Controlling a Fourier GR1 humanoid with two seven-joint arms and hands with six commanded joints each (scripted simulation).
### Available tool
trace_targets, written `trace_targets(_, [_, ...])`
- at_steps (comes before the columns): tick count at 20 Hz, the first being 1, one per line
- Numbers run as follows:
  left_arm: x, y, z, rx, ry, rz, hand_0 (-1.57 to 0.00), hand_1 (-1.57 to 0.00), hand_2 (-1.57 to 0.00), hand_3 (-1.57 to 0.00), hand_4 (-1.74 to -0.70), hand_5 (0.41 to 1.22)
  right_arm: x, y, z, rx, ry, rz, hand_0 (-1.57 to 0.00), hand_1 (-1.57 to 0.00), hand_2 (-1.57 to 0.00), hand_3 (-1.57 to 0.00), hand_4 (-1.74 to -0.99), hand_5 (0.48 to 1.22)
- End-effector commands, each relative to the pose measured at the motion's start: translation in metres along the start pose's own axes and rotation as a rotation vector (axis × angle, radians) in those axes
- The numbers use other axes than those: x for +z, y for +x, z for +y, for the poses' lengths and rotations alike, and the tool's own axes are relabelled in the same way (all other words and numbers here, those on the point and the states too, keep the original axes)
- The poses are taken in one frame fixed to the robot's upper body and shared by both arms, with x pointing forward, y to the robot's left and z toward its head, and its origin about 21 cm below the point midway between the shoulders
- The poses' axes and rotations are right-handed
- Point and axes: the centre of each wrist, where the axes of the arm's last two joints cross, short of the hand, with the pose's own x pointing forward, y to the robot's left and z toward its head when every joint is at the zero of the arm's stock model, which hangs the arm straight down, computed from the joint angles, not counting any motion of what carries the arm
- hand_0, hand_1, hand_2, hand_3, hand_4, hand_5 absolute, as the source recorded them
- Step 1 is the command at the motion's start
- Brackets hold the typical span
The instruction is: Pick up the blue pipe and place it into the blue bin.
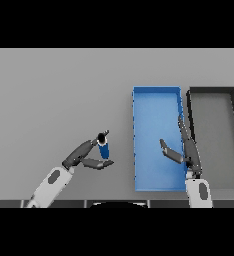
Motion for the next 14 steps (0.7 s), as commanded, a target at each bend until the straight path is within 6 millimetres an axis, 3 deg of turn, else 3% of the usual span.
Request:
trace_targets(1, [-0.004, -0.002, -0.001, -0.020, 0.005, 0.022, 0.00, 0.00, 0.00, 0.00, -1.08, 0.435, 0.001, -0.003, -0.005, -0.003, -0.004, 0.012, 0.00, 0.00, 0.00, 0.00, -1.220, 0.639])
trace_targets(4, [-0.012, -0.003, -0.012, -0.004, -0.011, 0.001, 0.00, 0.00, 0.00, 0.00, -1.06, 0.420, 0.004, -0.005, -0.004, 0.000, -0.003, 0.000, 0.00, 0.00, 0.00, 0.00, -1.214, 0.645])
trace_targets(7, [-0.020, -0.005, -0.014, 0.025, -0.014, -0.033, 0.00, 0.00, 0.00, 0.00, -1.11, 0.463, 0.002, -0.002, -0.003, 0.013, -0.001, 0.002, 0.00, 0.00, 0.00, 0.00, -1.207, 0.650])
trace_targets(9, [-0.026, -0.003, -0.016, 0.087, 0.001, -0.055, 0.00, -0.04, -0.15, -0.12, -1.19, 0.550, 0.004, -0.002, -0.004, 0.011, -0.002, -0.015, 0.00, 0.00, 0.00, 0.00, -1.213, 0.655])
trace_targets(10, [-0.029, -0.004, -0.019, 0.120, 0.000, -0.065, -0.01, -0.16, -0.31, -0.28, -1.24, 0.613, 0.003, -0.001, -0.003, 0.002, 0.004, -0.013, 0.00, 0.00, 0.00, 0.00, -1.217, 0.655])
trace_targets(11, [-0.033, -0.001, -0.022, 0.156, 0.003, -0.080, -0.12, -0.32, -0.49, -0.53, -1.28, 0.735, 0.005, -0.001, -0.005, 0.007, 0.003, -0.014, 0.00, 0.00, 0.00, 0.00, -1.220, 0.656])
trace_targets(12, [-0.033, -0.002, -0.023, 0.174, 0.013, -0.090, -0.36, -0.55, -0.69, -0.74, -1.37, 0.832, 0.004, -0.002, -0.003, 0.007, 0.001, -0.003, 0.00, 0.00, 0.00, 0.00, -1.220, 0.656])
trace_targets(14, [-0.030, -0.002, -0.027, 0.184, 0.010, -0.092, -0.80, -0.92, -1.01, -1.03, -1.50, 0.972, 0.001, -0.002, -0.004, 0.002, -0.003, 0.002, 0.00, 0.00, 0.00, 0.00, -1.224, 0.658])
